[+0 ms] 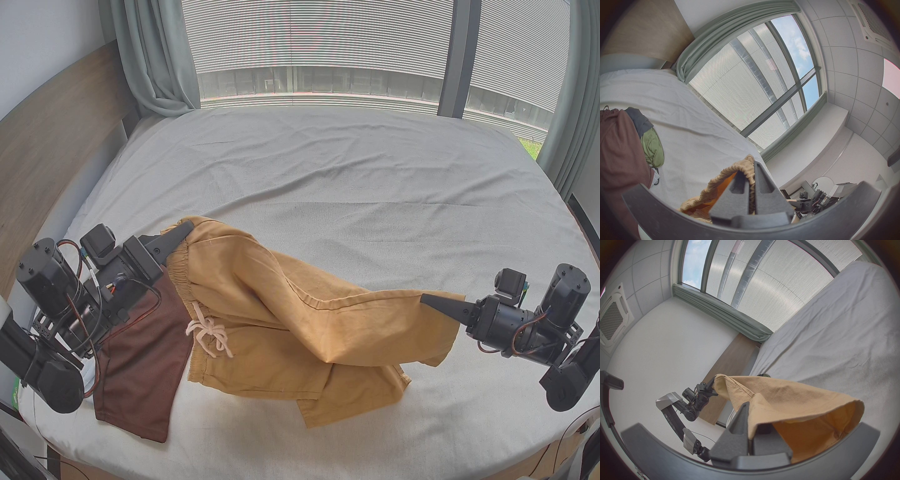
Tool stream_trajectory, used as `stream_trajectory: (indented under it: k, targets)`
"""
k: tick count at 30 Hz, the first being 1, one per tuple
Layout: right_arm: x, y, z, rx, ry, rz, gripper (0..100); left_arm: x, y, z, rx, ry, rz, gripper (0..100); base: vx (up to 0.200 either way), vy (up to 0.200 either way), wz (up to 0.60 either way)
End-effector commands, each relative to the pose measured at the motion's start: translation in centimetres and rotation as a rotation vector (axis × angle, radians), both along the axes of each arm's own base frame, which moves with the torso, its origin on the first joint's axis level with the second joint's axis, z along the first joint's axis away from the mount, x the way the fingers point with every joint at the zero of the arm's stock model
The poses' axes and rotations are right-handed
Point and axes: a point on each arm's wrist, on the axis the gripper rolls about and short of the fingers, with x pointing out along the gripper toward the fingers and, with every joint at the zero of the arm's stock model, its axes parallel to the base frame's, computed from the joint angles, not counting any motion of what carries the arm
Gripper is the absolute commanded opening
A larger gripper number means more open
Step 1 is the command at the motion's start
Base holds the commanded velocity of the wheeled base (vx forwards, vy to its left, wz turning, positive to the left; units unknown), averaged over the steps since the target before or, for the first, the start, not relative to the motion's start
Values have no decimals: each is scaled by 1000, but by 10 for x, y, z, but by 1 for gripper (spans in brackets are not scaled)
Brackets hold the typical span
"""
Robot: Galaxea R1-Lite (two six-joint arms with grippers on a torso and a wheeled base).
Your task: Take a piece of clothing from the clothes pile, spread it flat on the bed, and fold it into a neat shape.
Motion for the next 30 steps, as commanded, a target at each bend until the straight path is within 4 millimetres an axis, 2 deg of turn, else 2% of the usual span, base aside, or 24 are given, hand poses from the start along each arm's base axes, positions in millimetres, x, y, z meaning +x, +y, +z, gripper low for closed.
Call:
stream_trajectory:
  k: [1, 13, 30]
  targets:
    - [0, -1, 10, 13, -42, -6, 0, -2, -1, -4, 5, 18, -8, 0, 0, 0, 0]
    - [3, -15, 13, 17, -53, -58, 0, -5, 5, -10, 47, 22, -20, 0, 0, 0, 0]
    - [6, -18, 10, 15, -43, -75, 0, 2, 13, -13, 49, 33, 18, 0, 0, 0, 0]
